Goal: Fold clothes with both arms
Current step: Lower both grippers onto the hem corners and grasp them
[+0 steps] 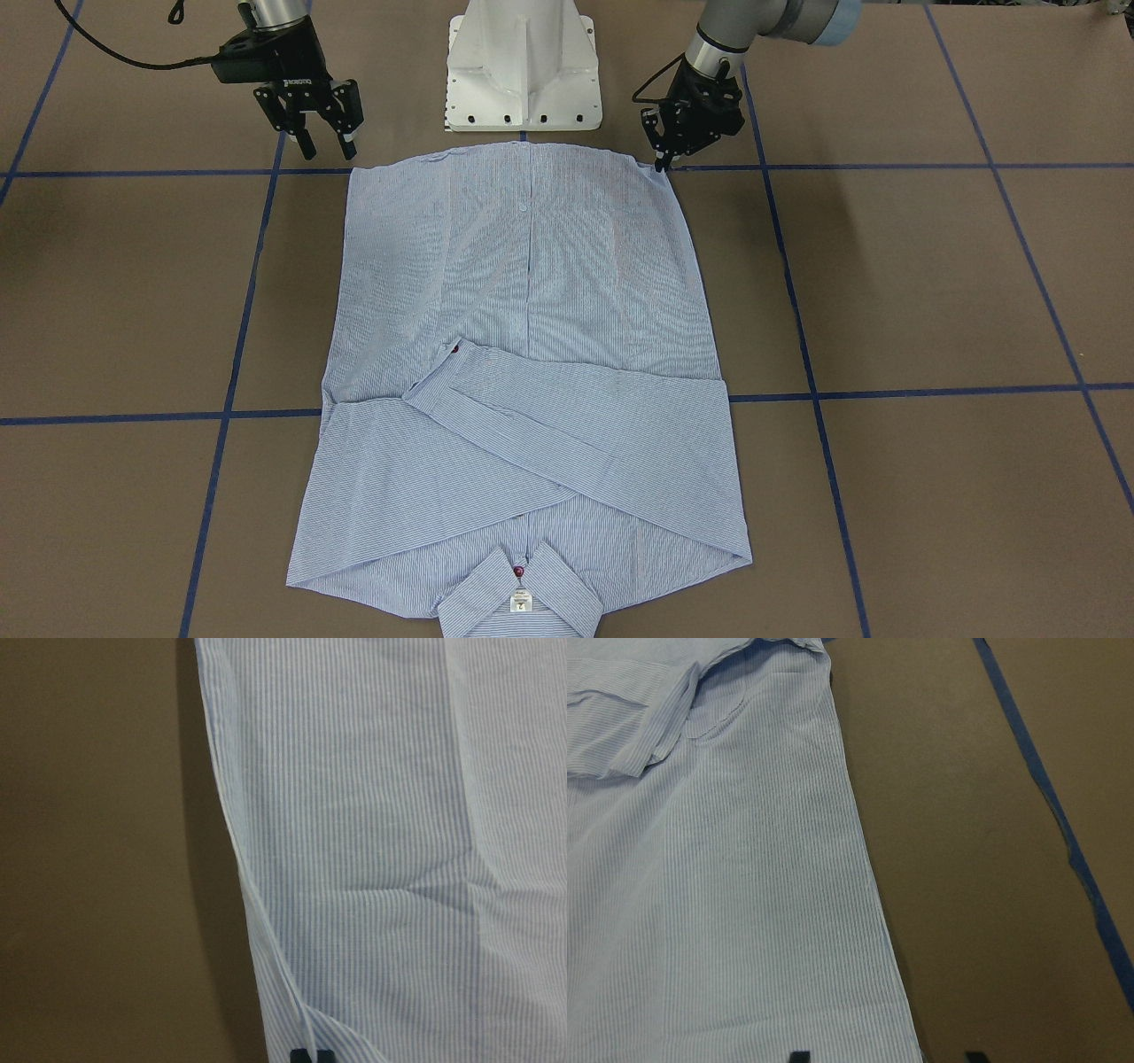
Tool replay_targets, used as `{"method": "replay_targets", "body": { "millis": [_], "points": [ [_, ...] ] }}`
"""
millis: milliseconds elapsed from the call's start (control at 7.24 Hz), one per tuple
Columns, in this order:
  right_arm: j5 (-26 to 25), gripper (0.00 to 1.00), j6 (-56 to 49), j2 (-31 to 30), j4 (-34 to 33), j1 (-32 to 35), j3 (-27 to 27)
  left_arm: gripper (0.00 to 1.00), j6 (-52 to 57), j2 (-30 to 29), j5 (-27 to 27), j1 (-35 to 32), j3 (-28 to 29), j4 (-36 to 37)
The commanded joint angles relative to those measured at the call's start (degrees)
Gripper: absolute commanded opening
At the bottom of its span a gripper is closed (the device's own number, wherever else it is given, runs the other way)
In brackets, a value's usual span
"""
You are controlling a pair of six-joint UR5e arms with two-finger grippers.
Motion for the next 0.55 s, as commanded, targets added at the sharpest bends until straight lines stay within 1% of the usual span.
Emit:
{"method": "replay_targets", "body": {
  "millis": [0, 138, 414],
  "points": [
    [-3.15, 0.51, 5.06, 0.08, 0.04, -2.26, -2.90, 0.00, 0.20, -0.06, 1.35, 0.75, 0.08, 0.07],
    [-4.29, 0.49, 5.86, 0.26, 0.04, -3.13, -4.47, 0.00, 0.29, -0.24, 1.88, 1.11, 0.08, 0.07],
    [-7.10, 0.49, 7.62, 0.35, -0.05, -6.29, -4.93, 0.00, 0.38, -0.33, 2.07, 1.20, -0.01, 0.07]
  ]
}}
